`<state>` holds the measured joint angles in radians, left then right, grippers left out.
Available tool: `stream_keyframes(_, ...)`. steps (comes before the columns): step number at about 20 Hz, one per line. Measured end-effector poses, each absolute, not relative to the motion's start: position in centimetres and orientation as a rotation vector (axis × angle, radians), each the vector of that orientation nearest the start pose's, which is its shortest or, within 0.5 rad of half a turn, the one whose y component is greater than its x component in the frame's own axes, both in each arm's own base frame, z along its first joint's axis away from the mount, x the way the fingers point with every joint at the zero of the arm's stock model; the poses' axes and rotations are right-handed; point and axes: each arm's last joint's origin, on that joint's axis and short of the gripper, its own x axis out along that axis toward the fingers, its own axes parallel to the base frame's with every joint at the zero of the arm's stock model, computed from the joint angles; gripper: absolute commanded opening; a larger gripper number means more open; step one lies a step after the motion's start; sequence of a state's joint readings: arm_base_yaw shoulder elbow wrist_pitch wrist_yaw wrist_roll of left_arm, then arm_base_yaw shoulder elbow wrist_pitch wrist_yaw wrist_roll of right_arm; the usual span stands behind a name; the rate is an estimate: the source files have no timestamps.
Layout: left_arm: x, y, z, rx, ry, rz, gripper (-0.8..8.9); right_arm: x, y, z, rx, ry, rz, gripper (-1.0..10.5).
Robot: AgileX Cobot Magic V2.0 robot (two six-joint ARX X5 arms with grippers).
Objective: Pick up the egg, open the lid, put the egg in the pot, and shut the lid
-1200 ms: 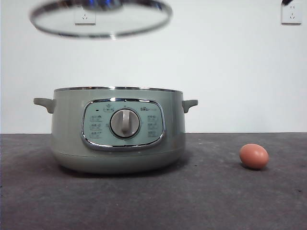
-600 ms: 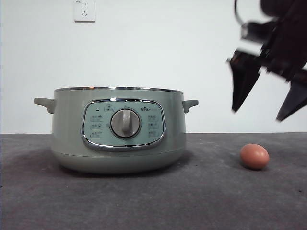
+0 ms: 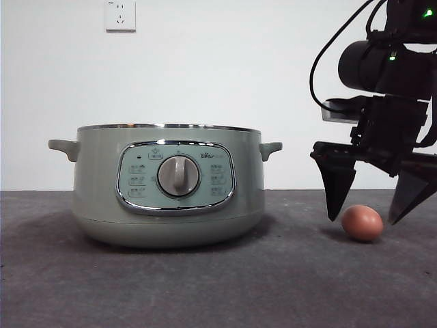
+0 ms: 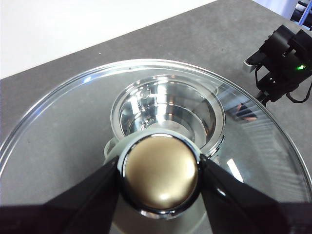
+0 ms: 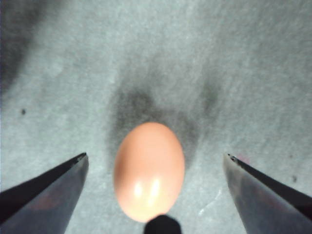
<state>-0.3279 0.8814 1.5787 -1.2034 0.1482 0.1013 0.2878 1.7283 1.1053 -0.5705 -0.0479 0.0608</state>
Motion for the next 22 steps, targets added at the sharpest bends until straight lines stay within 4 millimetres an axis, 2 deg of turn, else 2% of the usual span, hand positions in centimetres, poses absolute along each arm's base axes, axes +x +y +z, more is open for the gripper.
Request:
stream_keyframes(1,8.0,-3.2,46.4,0.143,0.484,-0.491,-0.07,31.8,9.5,17.8,-0.089,1.205,0.256,4.6)
stream_keyframes(4,8.0,-3.2,46.4,0.143,0.484,-0.491,-0.07,31.8,9.6,17.4,-0.086,1.219,0.251,2.1)
stream_keyframes(9,8.0,-3.2,46.4,0.143,0.484,-0.491,-0.07,32.0,9.6,17.4,-0.079,1.208,0.261,-0.2)
stream_keyframes(14,8.0,-3.2,46.4,0.143,0.484,-0.491,-0.07,31.8,9.7,17.6,-0.053,1.218,0.300,-0.2)
stream_keyframes(16,8.0,-3.2,46.4,0.143,0.484,-0.491,-0.07,31.4,9.6,18.7,-0.050,1.190,0.303,-0.2)
stream_keyframes(18,8.0,-3.2,46.4,0.143,0.484,-0.492,-0.07,30.8,9.4,21.1,-0.042,1.115,0.311,-0.2)
stream_keyframes(22,8.0,-3.2,46.4,0.143,0.484,-0.491,-0.07,29.7,9.6,27.6,-0.026,0.911,0.345,-0.2)
